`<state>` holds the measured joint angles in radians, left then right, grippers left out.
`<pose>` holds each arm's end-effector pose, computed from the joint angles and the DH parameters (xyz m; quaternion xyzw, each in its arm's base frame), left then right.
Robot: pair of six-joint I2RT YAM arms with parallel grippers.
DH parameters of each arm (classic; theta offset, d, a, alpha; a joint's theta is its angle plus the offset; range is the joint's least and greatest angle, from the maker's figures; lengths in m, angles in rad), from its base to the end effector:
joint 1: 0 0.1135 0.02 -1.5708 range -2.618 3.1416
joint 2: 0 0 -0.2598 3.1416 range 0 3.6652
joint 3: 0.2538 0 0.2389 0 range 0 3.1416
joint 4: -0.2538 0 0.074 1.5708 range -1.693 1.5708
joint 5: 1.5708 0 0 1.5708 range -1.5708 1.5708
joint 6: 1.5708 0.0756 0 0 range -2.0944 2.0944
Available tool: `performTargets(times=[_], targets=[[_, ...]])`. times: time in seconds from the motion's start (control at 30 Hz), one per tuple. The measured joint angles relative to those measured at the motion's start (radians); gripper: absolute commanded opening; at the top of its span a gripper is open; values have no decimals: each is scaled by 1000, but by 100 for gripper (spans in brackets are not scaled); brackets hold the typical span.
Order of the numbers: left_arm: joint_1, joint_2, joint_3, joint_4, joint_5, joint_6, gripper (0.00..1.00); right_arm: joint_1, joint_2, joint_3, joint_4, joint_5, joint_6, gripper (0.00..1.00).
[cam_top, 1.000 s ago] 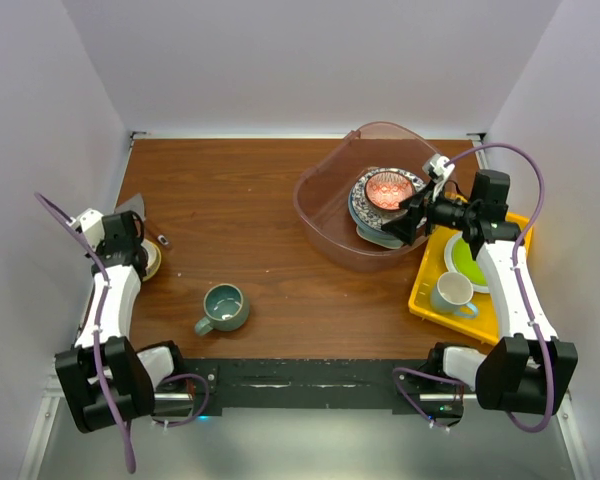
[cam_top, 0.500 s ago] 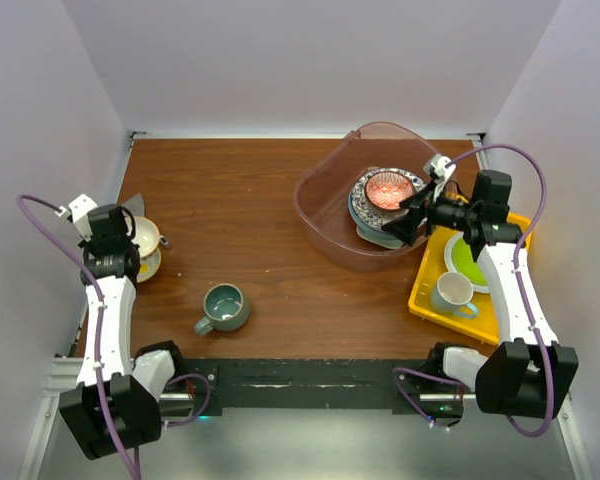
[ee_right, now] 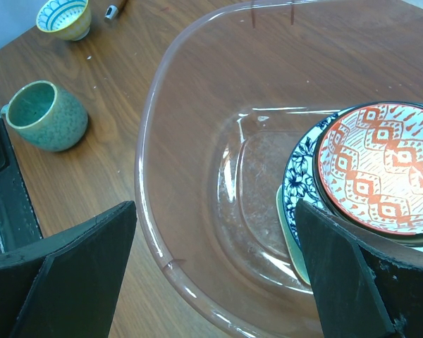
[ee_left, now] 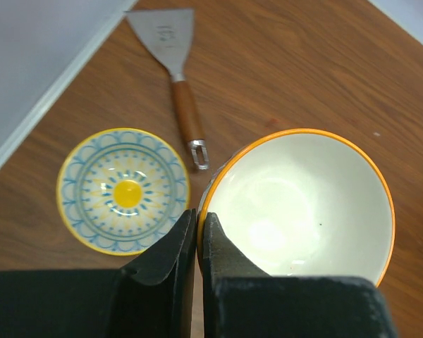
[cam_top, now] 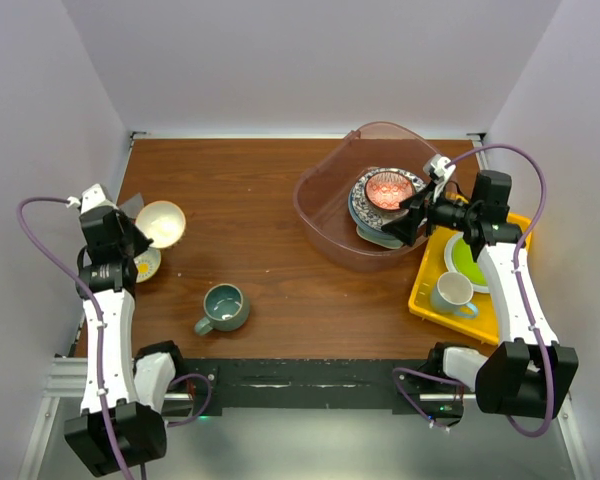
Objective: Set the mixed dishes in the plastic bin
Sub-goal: Pick up the bowl from the center of the board.
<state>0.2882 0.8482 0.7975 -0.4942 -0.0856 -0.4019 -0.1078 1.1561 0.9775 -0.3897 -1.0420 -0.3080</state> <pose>0.1994 0.0658 0.2792 -0.3142 0.8121 0.0094 0.4916 0.2536 0.0382 0.3089 -0.3140 0.7329 0.3411 0.4979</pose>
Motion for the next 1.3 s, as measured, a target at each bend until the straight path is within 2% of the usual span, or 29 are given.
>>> performTargets(times=[0.23,0.37,0.57,1.3], targets=[[-25,-31,0,21,171,-18,0,0,0,0,0,0,0,98],[-89,-44,0,41,213,-45,0,0,0,0,0,0,0,98],[-253,-47,-9,92,217,-100,0,0,0,0,0,1,0,98],[-583,-56,-93,247,154,-245,0,9,29,4,-3,1,5,98]])
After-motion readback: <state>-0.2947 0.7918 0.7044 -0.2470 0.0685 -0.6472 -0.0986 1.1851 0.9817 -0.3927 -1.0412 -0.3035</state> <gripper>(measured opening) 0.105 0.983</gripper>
